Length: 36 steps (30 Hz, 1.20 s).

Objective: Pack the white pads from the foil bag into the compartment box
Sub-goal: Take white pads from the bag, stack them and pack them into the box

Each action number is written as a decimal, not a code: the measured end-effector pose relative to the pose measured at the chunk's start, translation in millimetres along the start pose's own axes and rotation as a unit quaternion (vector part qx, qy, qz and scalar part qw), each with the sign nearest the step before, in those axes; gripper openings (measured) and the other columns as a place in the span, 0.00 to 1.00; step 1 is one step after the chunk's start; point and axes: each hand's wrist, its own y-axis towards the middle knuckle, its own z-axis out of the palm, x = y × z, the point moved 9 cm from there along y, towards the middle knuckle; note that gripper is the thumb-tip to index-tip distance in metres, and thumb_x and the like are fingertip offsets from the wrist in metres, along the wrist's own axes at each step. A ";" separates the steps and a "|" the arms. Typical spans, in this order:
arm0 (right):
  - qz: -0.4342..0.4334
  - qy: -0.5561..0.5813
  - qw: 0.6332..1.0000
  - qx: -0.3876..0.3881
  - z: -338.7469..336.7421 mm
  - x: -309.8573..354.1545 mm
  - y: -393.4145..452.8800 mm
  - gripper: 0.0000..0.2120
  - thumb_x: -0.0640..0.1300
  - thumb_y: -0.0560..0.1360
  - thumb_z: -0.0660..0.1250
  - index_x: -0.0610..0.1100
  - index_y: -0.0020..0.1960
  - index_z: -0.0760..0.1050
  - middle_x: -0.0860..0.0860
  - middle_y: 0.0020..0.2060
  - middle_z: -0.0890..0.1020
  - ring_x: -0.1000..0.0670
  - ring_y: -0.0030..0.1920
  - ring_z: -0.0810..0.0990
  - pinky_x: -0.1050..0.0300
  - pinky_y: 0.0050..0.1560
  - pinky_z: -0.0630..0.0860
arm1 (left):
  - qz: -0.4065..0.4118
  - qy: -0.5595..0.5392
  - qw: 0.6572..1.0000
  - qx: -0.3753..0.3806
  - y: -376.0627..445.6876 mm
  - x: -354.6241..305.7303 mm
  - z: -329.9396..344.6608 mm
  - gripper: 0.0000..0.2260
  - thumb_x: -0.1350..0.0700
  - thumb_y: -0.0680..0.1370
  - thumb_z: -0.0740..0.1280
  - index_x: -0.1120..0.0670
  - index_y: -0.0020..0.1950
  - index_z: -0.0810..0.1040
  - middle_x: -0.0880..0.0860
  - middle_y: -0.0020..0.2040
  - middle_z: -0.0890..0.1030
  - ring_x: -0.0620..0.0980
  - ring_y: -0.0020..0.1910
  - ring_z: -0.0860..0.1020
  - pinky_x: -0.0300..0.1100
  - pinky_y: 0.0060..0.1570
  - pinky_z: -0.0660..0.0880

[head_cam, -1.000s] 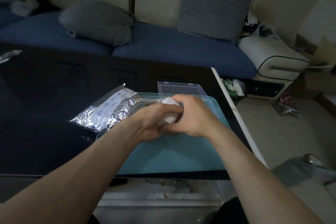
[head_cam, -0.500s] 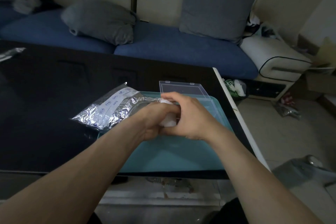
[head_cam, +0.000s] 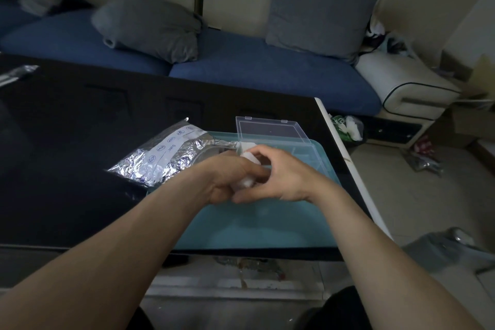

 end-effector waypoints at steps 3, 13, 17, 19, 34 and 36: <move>0.026 0.070 0.996 0.048 -0.7 -19.8 1.2 0.28 0.48 0.62 0.84 0.49 0.59 0.79 0.54 0.56 0.83 0.54 0.61 0.80 0.47 0.69 0.73 | -0.005 0.037 0.999 0.021 -2.4 2.5 5.7 0.09 0.74 0.75 0.62 0.65 0.49 0.79 0.60 0.40 0.81 0.52 0.34 0.80 0.41 0.31 0.76; 0.031 0.199 0.978 0.053 -11.6 -36.0 -1.0 0.15 0.42 0.65 0.80 0.46 0.50 0.83 0.49 0.51 0.85 0.52 0.54 0.80 0.52 0.63 0.74 | -0.015 0.106 0.987 0.117 -14.6 2.4 28.8 0.21 0.79 0.74 0.55 0.67 0.64 0.71 0.65 0.45 0.81 0.52 0.36 0.81 0.37 0.31 0.77; 0.034 0.331 0.941 -0.063 -42.8 -44.5 -3.4 0.06 0.31 0.76 0.68 0.38 0.52 0.79 0.44 0.47 0.83 0.49 0.46 0.83 0.55 0.55 0.81 | 0.030 0.173 0.984 0.013 -4.9 -6.7 10.5 0.17 0.71 0.75 0.68 0.65 0.63 0.71 0.64 0.43 0.82 0.54 0.36 0.82 0.42 0.38 0.82; 0.070 0.347 0.915 -0.192 -68.7 -69.8 -3.9 0.05 0.33 0.78 0.68 0.39 0.53 0.77 0.41 0.49 0.83 0.49 0.41 0.85 0.53 0.48 0.84 | 0.098 0.326 0.935 -0.100 -1.7 -23.0 -9.3 0.14 0.64 0.76 0.68 0.59 0.62 0.74 0.55 0.40 0.83 0.48 0.34 0.80 0.39 0.36 0.77; 0.192 -0.037 0.940 -0.278 -63.7 -113.2 64.0 0.13 0.41 0.81 0.65 0.42 0.64 0.71 0.44 0.58 0.79 0.44 0.55 0.79 0.59 0.51 0.69 | 0.163 0.635 0.745 -0.123 8.6 -20.1 -2.9 0.13 0.55 0.80 0.63 0.57 0.62 0.79 0.59 0.66 0.68 0.60 0.58 0.77 0.45 0.61 0.70; 0.202 -0.050 0.942 -0.263 -61.7 -116.1 70.2 0.13 0.43 0.79 0.68 0.42 0.62 0.71 0.44 0.58 0.80 0.43 0.57 0.79 0.56 0.54 0.71 | 0.162 0.636 0.744 -0.124 11.3 -19.9 -4.0 0.14 0.54 0.80 0.63 0.59 0.60 0.80 0.60 0.65 0.69 0.59 0.57 0.77 0.45 0.61 0.71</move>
